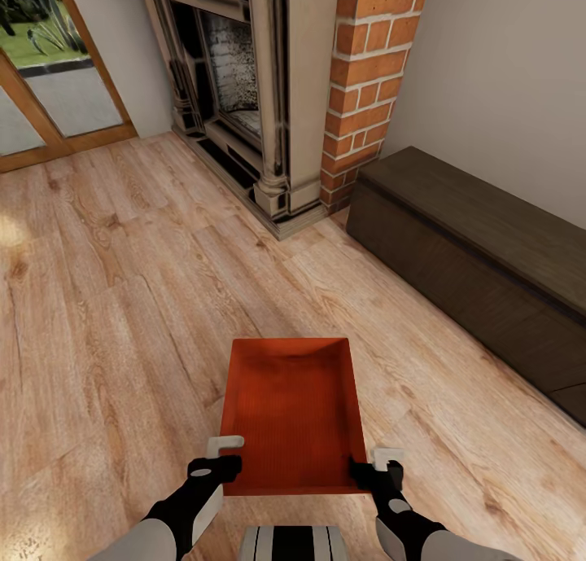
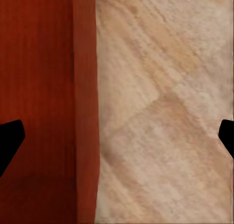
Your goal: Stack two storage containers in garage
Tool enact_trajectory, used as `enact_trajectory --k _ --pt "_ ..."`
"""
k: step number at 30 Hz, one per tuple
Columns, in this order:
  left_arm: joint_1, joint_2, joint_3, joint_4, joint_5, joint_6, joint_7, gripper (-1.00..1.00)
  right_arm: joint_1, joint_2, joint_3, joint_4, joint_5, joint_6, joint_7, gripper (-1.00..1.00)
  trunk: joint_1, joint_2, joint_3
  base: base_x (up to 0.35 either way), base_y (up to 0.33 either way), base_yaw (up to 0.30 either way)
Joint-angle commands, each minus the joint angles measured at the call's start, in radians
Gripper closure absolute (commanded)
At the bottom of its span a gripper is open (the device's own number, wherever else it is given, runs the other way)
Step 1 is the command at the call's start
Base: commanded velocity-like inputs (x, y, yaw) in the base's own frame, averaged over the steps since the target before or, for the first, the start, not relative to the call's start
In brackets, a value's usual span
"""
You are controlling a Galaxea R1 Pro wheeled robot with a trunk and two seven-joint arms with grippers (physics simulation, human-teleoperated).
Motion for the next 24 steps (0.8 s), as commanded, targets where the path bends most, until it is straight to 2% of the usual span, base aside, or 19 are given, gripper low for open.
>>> enact_trajectory --k 1,8,24 --pt "0.0 0.0 -0.006 -0.003 0.007 0.006 0.006 -1.0 0.0 -0.002 0.009 0.001 -0.008 -0.003 -0.003 -1.0 0.0 0.0 -0.001 0.0 0.0 0.0" --pt "0.0 0.0 -0.006 -0.005 0.007 0.006 0.006 -1.0 0.0 -0.006 0.009 0.001 -0.009 -0.003 -0.003 -1.0 0.0 0.0 -0.001 0.0 0.0 0.0" --pt "0.0 0.0 -0.006 -0.007 0.007 0.006 0.006 -1.0 0.0 0.002 0.013 0.001 0.003 -0.003 -0.002 -1.0 0.0 0.0 -0.001 0.0 0.0 0.0"
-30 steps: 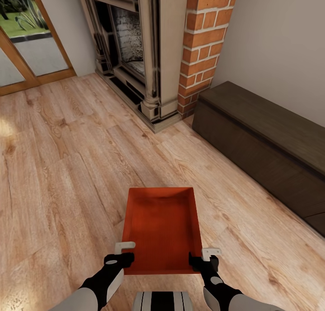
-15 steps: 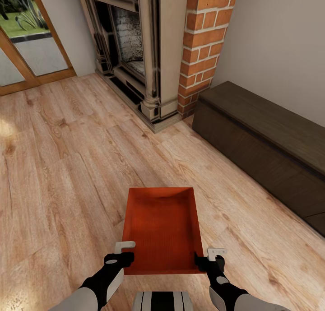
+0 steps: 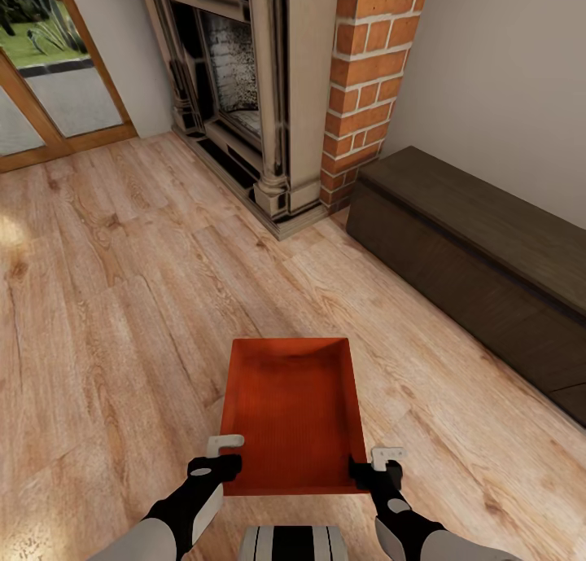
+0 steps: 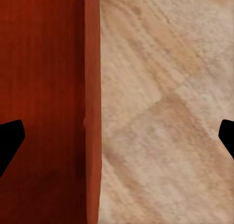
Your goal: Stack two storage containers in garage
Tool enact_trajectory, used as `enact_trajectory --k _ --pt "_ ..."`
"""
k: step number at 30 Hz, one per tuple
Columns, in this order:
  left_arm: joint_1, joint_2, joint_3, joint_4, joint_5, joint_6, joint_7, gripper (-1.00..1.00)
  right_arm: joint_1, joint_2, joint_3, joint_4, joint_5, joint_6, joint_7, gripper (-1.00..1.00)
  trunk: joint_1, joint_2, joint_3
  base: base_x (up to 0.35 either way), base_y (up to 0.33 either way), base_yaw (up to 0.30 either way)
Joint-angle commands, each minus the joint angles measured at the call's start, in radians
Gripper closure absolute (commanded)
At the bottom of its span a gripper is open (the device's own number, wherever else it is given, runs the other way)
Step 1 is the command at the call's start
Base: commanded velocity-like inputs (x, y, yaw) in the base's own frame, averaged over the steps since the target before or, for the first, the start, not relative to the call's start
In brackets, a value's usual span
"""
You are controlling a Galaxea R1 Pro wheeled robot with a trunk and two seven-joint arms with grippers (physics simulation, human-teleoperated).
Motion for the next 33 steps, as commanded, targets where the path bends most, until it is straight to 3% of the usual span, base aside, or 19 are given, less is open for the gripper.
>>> enact_trajectory --k 1,33 --pt "0.0 0.0 -0.006 -0.002 0.007 0.006 0.006 -1.0 -0.001 0.0 0.009 0.001 -0.008 -0.003 -0.003 -1.0 0.0 0.0 -0.001 0.0 0.0 0.0" --pt "0.0 0.001 -0.005 -0.008 0.007 0.006 0.006 -1.0 0.0 0.001 0.011 0.001 -0.005 -0.003 0.001 -1.0 0.0 0.0 -0.001 0.0 0.0 0.0"
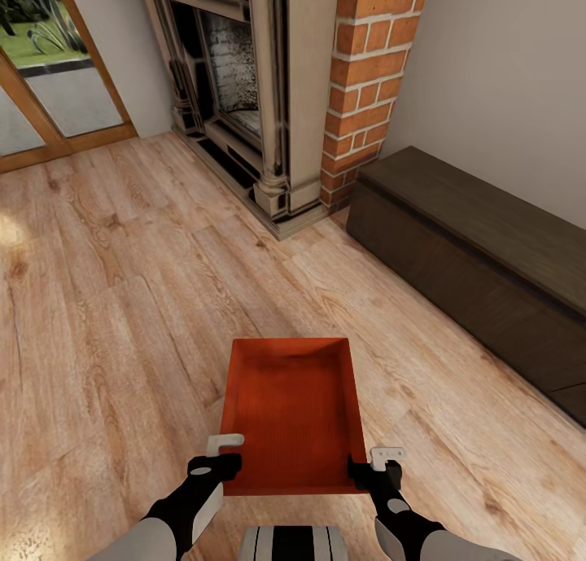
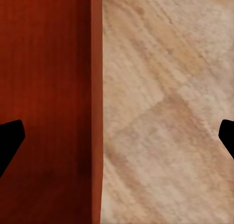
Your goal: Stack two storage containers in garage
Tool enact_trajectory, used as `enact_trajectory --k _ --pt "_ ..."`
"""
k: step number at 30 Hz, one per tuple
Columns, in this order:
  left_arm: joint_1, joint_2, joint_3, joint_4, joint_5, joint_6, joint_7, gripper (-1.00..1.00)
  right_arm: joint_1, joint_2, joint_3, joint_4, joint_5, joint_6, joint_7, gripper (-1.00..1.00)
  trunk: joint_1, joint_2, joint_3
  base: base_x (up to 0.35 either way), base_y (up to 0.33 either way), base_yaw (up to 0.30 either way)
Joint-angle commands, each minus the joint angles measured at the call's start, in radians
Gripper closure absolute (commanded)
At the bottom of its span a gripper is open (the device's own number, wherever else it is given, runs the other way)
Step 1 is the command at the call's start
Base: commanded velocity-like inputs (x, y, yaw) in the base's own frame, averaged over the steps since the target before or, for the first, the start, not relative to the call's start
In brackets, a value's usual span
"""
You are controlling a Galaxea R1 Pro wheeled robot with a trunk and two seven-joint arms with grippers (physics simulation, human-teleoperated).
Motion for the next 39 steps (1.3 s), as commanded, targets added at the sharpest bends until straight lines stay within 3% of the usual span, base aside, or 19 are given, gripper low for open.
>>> enact_trajectory --k 1,5,6,7,28,39 --pt "0.0 0.0 -0.006 -0.002 0.007 0.006 0.006 -1.0 -0.001 0.0 0.009 0.001 -0.009 -0.003 -0.003 -1.0 0.0 0.0 -0.001 0.0 0.0 0.0" --pt "0.0 0.0 -0.006 -0.003 0.007 0.006 0.006 -1.0 0.0 0.0 0.009 0.001 -0.009 -0.003 -0.001 -1.0 0.0 0.0 -0.001 0.0 0.0 0.0" --pt "0.0 0.0 -0.006 -0.003 0.007 0.006 0.006 -1.0 0.0 0.0 0.009 0.001 -0.009 -0.003 -0.001 1.0 0.0 0.0 -0.001 0.0 0.0 0.0" --pt "0.0 0.0 -0.006 -0.002 0.007 0.006 0.006 1.0 -0.001 0.0 0.009 0.001 -0.009 -0.003 -0.001 1.0 0.0 0.0 -0.001 0.0 0.0 0.0" --pt "0.0 -0.001 -0.002 -0.007 0.011 0.006 0.007 1.0 -0.001 0.0 0.009 0.001 -0.01 -0.003 -0.001 1.0 0.0 0.0 -0.001 0.0 0.0 0.0" --pt "0.0 -0.001 -0.002 -0.005 0.011 0.007 0.007 1.0 -0.001 0.0 0.009 0.001 -0.01 -0.003 -0.002 1.0 -0.042 0.077 0.034 0.0 0.0 0.0"
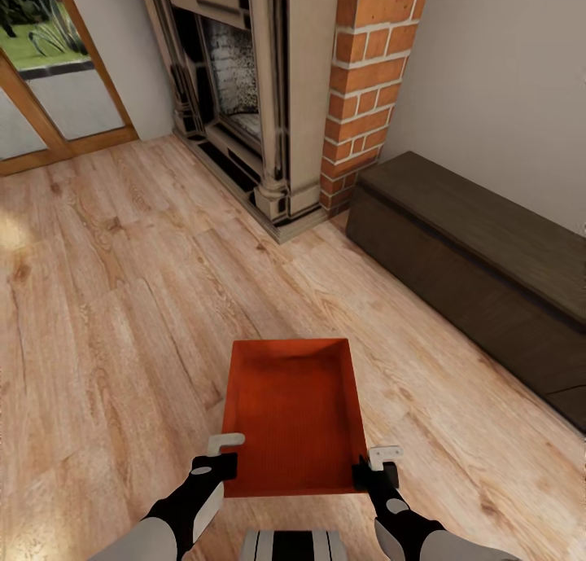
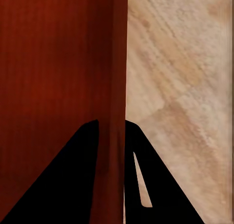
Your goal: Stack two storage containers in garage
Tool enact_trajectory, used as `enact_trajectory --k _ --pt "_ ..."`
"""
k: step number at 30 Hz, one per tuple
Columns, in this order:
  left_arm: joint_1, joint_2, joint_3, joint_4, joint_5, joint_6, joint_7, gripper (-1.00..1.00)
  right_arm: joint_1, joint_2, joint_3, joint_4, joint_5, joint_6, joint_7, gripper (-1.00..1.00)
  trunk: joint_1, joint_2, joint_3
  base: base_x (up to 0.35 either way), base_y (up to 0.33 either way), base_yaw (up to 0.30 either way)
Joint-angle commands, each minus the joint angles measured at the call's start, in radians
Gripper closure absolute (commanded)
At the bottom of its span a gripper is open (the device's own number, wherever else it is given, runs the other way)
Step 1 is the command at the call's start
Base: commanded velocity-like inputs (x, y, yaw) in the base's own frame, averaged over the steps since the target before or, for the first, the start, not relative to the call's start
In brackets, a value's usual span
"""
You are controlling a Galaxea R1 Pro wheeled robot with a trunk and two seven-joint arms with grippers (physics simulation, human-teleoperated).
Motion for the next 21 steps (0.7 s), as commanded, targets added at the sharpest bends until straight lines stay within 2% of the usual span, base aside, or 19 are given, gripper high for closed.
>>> enact_trajectory --k 1,21 --pt "0.0 0.001 -0.004 -0.002 -0.003 0.007 0.012 1.0 -0.001 0.0 -0.016 0.002 -0.03 -0.008 -0.007 1.0 -0.004 0.007 0.003 0.0 0.0 0.0" --pt "0.0 0.001 0.0 -0.004 0.0 0.005 0.012 1.0 -0.001 0.0 -0.016 0.002 -0.03 -0.008 -0.007 1.0 -0.081 0.147 0.065 0.0 0.0 0.0"
